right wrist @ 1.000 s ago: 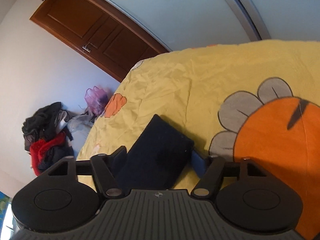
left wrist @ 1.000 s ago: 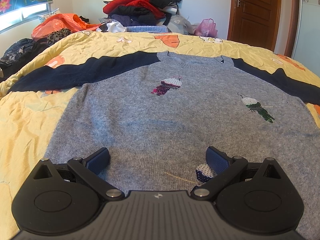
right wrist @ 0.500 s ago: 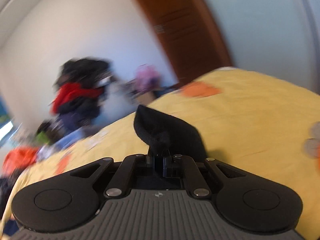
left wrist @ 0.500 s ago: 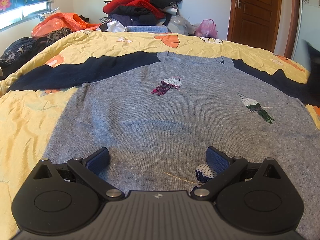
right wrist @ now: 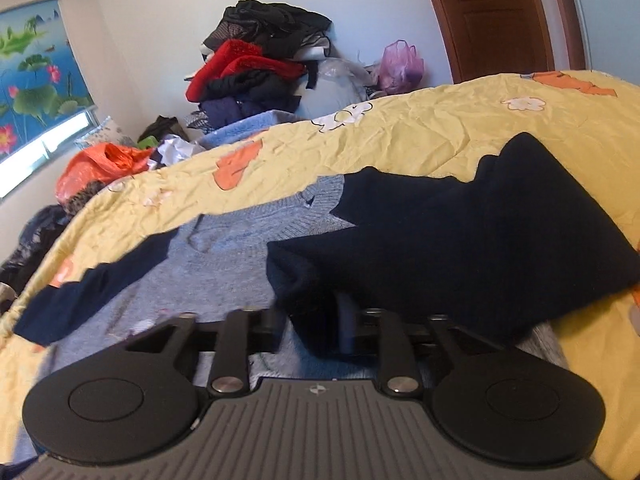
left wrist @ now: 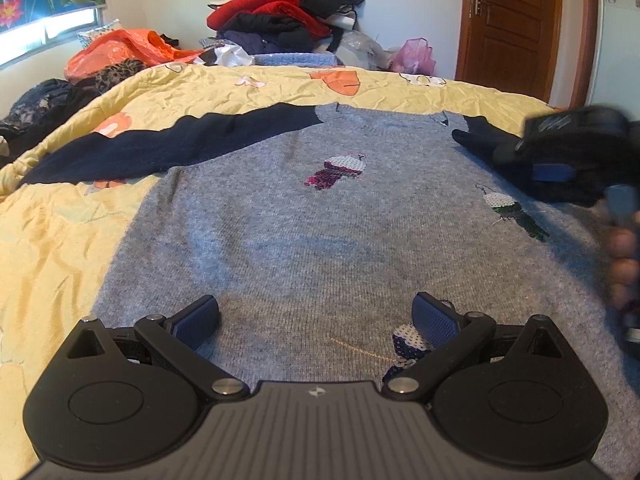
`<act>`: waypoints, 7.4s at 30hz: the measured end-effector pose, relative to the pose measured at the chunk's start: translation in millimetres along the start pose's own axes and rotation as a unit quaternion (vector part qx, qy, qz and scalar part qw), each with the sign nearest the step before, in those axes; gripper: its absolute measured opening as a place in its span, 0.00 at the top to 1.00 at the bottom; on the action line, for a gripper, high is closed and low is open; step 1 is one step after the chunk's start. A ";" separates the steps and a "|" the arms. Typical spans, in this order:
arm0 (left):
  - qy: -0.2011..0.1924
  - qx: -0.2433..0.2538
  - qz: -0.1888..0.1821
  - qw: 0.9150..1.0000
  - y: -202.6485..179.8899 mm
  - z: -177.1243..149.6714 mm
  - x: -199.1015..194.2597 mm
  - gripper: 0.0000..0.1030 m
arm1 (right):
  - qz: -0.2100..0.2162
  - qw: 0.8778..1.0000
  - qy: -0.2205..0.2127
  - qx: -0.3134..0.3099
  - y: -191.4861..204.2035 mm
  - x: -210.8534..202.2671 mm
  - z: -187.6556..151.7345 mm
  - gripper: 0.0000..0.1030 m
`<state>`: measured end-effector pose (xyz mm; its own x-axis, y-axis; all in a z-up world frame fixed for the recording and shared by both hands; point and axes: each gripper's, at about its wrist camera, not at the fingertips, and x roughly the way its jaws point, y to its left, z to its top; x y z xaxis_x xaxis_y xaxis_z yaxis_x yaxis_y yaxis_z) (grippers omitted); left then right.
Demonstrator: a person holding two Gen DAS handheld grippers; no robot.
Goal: Fold small clothes
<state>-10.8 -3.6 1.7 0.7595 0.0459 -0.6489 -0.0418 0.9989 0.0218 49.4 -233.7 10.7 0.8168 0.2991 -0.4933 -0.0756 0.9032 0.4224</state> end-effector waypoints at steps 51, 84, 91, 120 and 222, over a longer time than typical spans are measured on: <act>0.046 -0.089 -0.108 0.989 29.7 127.7 112.8 0.93 | 0.198 0.972 0.018 0.129 -54.6 -43.0 -25.4 0.23; -0.134 -0.569 0.004 0.811 379.7 44.9 73.7 0.07 | 0.195 0.970 0.025 0.140 -54.8 -40.2 -27.9 0.20; -0.121 -0.588 -0.030 0.799 415.6 53.8 108.9 0.16 | 0.189 0.973 0.024 0.131 -52.0 -38.6 -27.7 0.18; -0.074 -0.042 -0.110 0.990 35.2 75.8 75.5 0.95 | 0.202 0.972 0.032 0.118 -52.4 -37.7 -27.2 0.12; -0.138 -0.294 -0.100 0.941 134.8 60.7 82.4 0.05 | 0.104 0.967 0.212 0.095 -5.2 102.1 113.9 0.86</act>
<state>85.6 135.5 -2.7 0.9263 -0.0598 -0.3721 -0.1711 0.8131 -0.5565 198.3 -243.0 44.7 0.4843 0.6037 -0.6332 -0.0737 0.7494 0.6580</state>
